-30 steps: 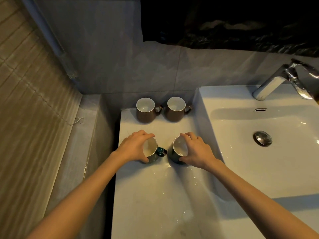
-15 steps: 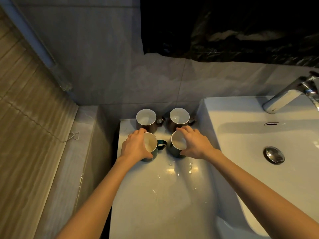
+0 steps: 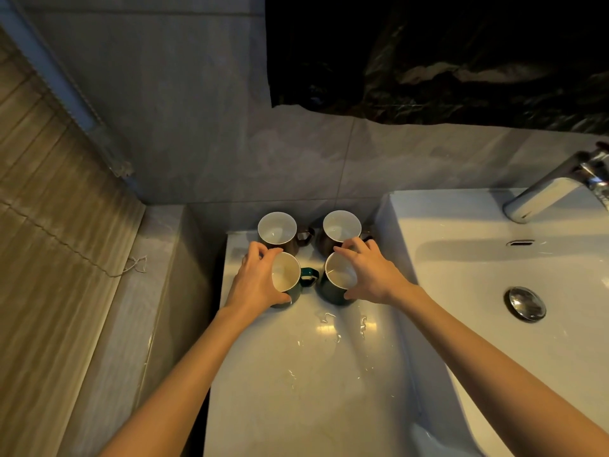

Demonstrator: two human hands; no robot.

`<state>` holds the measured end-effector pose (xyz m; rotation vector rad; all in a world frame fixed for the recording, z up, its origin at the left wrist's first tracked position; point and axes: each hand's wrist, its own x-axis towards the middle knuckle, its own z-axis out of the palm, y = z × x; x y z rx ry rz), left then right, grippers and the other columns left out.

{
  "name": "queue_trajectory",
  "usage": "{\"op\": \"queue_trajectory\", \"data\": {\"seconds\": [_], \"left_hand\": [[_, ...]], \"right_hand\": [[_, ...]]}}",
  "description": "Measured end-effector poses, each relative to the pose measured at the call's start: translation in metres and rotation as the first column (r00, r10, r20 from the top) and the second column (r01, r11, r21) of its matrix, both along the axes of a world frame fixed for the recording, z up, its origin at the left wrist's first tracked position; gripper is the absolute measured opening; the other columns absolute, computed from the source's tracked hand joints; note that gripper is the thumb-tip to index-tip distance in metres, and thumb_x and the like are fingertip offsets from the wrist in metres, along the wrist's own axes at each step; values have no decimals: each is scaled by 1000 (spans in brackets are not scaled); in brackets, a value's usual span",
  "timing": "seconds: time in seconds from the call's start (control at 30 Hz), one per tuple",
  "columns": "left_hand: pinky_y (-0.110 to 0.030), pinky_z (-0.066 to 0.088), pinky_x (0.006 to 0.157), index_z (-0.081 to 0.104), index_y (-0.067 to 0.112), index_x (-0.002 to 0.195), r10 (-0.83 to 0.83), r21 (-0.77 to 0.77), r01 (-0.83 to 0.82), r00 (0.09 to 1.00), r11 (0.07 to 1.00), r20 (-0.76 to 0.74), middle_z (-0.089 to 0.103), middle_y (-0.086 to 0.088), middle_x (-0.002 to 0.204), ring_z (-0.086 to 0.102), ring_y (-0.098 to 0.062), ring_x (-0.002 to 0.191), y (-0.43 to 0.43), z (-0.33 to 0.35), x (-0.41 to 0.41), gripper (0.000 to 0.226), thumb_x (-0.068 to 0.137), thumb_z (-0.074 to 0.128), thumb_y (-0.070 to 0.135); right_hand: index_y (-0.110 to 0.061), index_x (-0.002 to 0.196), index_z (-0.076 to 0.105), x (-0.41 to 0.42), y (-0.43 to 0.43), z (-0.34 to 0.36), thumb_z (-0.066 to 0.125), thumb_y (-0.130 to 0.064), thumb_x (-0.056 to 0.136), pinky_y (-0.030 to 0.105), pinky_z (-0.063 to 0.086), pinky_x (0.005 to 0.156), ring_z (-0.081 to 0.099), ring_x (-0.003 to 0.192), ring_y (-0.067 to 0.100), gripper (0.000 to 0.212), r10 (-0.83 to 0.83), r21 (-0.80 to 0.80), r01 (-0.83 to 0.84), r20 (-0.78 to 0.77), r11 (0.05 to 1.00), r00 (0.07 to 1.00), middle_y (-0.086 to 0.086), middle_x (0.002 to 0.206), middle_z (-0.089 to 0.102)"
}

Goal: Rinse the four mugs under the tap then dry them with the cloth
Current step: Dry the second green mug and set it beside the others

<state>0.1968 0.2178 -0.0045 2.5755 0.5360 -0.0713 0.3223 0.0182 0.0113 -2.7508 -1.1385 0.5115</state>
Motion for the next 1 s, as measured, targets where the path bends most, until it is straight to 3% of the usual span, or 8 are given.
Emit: {"op": "queue_trajectory", "data": {"seconds": [0.53,0.67,0.73,0.8,0.9,1.0], "left_hand": [[-37,50,91,38,21,140,23,-18,-22,999,1000,30,31,0,130,44,-22,117,-10,-7,5,98,57,89,33],[-36,51,85,32,23,143,20,31,-20,1000,999,-2,28,0,132,38,-22,120,-13,-6,4,102,59,88,36],[-36,51,84,29,24,144,9,59,-8,1000,998,-16,28,-1,133,35,-22,121,-12,-4,3,103,60,87,39],[-37,49,89,31,23,143,20,37,-19,1000,999,-20,30,-2,136,37,-23,123,-10,-4,2,101,61,87,39],[-38,43,98,33,22,144,32,-23,-33,999,999,-16,38,-3,141,41,-24,126,-7,-4,1,99,62,87,37],[-38,42,100,35,21,143,54,-51,-54,999,997,6,43,-4,140,45,-24,125,-9,-3,0,99,61,88,35]], "right_hand": [[-25,151,25,-3,-11,2,82,-30,73,36,45,98,28,132,21,97,17,36,-17,5,999,1000,-3,150,28],[-20,154,14,-1,-23,8,85,-37,66,36,29,112,20,138,25,115,6,43,-6,2,999,1000,1,156,23],[-19,153,16,2,-33,16,86,-40,64,37,27,113,22,137,26,115,-76,75,73,27,995,997,1,154,27],[-20,150,27,6,-44,24,84,-45,66,36,32,109,30,131,25,104,-125,84,116,114,990,986,1,148,40],[-23,136,52,11,-56,22,76,-54,69,31,33,98,44,114,23,77,-24,-3,27,330,1000,944,1,124,62],[-25,113,71,14,-60,8,74,-44,75,29,36,89,51,96,22,43,42,-51,-23,405,998,913,3,96,69]]}}
